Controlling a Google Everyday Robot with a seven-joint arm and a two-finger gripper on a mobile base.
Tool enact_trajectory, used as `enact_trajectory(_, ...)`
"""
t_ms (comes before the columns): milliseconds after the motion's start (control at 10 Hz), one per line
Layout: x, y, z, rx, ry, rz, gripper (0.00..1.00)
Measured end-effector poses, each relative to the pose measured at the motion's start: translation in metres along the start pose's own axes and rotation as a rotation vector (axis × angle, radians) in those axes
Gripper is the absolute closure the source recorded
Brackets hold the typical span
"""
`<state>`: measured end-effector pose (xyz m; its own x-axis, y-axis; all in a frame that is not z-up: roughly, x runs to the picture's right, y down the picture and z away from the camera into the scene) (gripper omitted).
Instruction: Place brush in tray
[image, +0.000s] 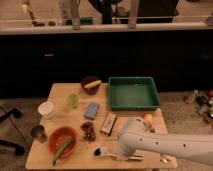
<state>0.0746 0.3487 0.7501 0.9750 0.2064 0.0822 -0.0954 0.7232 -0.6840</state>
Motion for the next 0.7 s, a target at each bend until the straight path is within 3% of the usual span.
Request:
enact_trajectory(400, 0.002, 0.023, -0.030, 0.055, -0.035, 0.003, 1.00)
enact_trajectory(700, -0.012, -0.003, -0.054, 0.100, -0.054, -0.009, 1.00)
